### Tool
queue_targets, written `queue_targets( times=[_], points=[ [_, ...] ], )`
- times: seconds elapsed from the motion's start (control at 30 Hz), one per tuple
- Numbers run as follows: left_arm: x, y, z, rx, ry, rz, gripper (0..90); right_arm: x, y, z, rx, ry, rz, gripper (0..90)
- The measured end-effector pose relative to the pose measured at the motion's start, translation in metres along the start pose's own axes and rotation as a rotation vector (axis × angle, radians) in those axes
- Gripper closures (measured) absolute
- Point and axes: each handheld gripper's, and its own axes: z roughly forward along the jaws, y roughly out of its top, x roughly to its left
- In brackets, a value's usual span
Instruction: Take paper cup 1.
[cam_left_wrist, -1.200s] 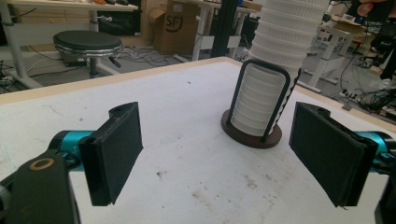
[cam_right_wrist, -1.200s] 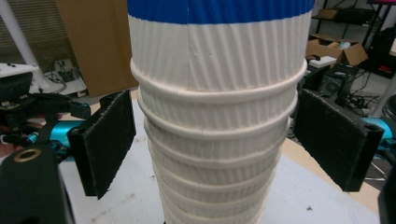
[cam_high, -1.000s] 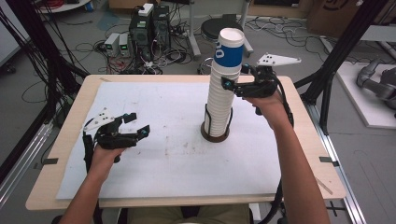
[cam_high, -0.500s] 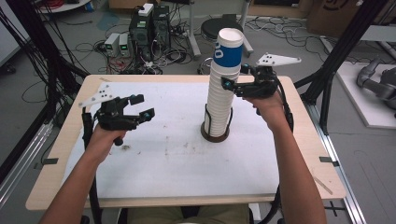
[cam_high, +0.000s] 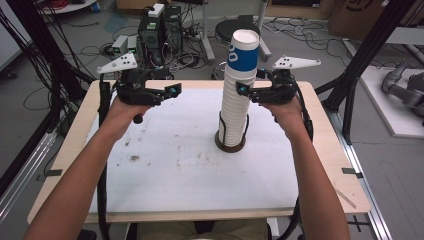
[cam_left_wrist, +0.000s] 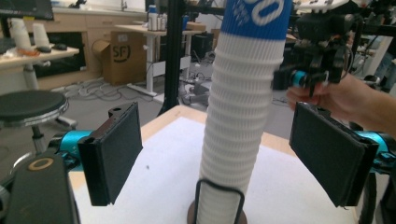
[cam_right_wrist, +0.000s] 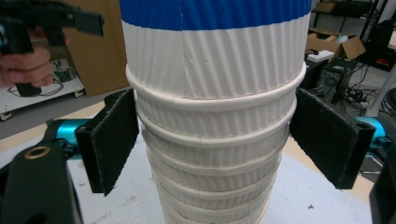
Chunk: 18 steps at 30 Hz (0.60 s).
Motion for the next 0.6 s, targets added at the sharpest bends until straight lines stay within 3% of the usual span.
queue_targets(
  times=[0.43, 0.6],
  points=[
    [-0.015, 0.052, 0.055, 0.017, -0.082, 0.07, 16.9, 0.0, 0.0, -0.001, 0.003, 0.004, -0.011, 16.8],
    [-0.02, 0.071, 0.083, 0.012, -0.102, 0.061, 16.9, 0.0, 0.001, -0.001, 0.011, 0.004, -0.014, 16.8]
  ],
)
